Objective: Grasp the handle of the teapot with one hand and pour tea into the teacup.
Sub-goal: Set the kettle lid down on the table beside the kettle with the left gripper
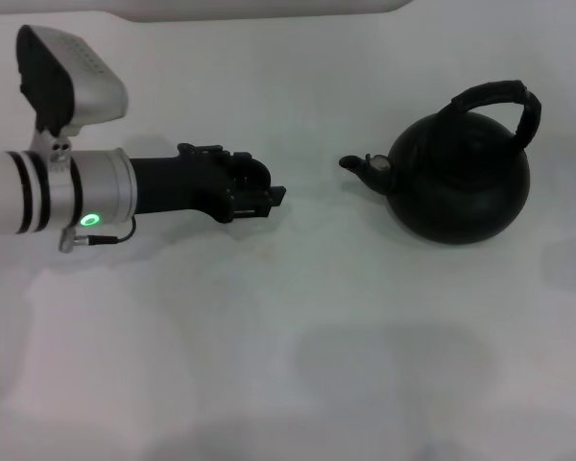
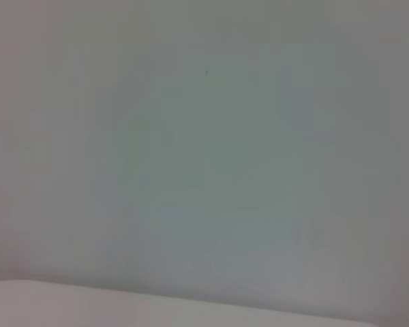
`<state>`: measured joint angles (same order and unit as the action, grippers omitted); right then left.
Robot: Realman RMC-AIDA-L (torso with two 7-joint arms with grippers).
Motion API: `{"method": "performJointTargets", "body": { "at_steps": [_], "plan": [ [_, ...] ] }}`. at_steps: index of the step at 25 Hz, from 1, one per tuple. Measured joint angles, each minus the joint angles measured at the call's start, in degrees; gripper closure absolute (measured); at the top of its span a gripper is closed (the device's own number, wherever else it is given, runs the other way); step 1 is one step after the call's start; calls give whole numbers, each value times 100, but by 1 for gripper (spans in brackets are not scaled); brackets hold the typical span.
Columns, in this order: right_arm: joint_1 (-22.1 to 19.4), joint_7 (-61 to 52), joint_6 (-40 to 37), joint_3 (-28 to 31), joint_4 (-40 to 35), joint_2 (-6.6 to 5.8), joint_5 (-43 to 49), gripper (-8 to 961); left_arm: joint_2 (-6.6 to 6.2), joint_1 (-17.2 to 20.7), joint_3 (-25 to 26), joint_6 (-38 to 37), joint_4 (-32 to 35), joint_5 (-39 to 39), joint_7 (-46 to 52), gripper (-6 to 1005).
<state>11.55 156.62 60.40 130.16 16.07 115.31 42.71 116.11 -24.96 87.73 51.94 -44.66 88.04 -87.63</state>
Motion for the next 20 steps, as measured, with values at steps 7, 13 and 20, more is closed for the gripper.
{"method": "performJointTargets", "body": {
  "at_steps": [7, 13, 20],
  "plan": [
    [-13, 0, 15, -65, -31, 7, 0, 563, 109, -248, 4, -23, 234, 72, 35, 295],
    [-27, 0, 18, -203, -43, 17, 0, 563, 208, -868, 124, -157, 935, 188, 376, 296],
    [-97, 1, 36, -357, -50, 25, 0, 563, 273, -1102, 114, -288, 1201, 193, 265, 296]
  ]
}}
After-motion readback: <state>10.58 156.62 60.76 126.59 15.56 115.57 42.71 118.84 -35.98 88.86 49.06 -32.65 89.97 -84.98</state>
